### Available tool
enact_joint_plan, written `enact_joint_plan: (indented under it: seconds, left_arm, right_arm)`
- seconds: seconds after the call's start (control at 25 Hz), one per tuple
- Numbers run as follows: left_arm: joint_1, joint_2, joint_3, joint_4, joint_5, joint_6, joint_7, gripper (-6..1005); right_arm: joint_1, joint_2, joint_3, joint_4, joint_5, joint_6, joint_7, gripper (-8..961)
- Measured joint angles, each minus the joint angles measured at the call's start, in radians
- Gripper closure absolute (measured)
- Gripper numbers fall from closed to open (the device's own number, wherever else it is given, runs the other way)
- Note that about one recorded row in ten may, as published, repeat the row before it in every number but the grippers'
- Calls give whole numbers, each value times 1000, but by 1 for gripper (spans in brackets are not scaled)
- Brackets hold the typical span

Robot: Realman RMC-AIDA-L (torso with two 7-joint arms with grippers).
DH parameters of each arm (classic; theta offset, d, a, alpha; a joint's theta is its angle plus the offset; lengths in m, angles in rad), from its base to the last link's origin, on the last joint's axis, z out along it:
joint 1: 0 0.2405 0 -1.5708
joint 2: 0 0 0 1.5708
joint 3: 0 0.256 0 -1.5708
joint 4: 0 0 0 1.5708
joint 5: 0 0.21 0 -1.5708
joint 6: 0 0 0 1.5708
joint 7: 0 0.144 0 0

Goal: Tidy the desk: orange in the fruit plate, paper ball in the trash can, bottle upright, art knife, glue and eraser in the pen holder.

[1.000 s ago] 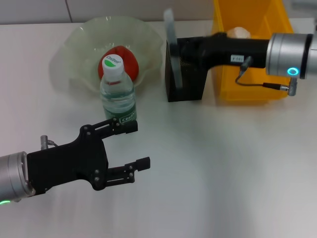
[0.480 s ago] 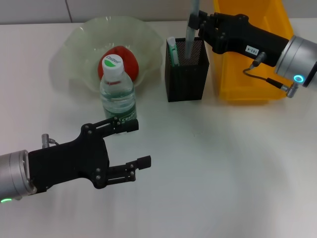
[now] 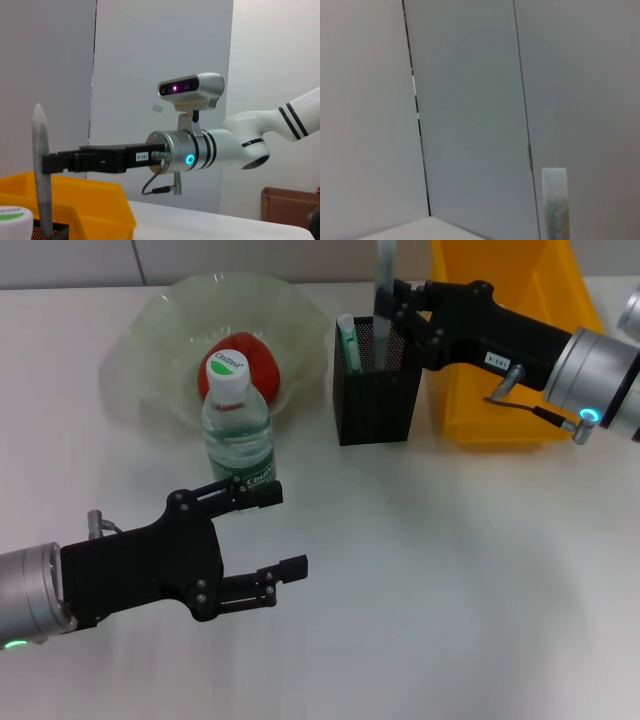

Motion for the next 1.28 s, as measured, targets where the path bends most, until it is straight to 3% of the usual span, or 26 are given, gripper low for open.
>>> enact_joint_plan:
  seconds: [0.48, 1.28]
  left_arm:
    - [-4, 0, 0, -8, 4, 5, 0, 214]
    - [0, 0, 0, -8, 5, 10, 0, 214]
  right_arm:
    - [1, 3, 1, 33, 2, -1, -125, 751]
    - [-9, 5, 1, 33, 16, -29, -129, 698]
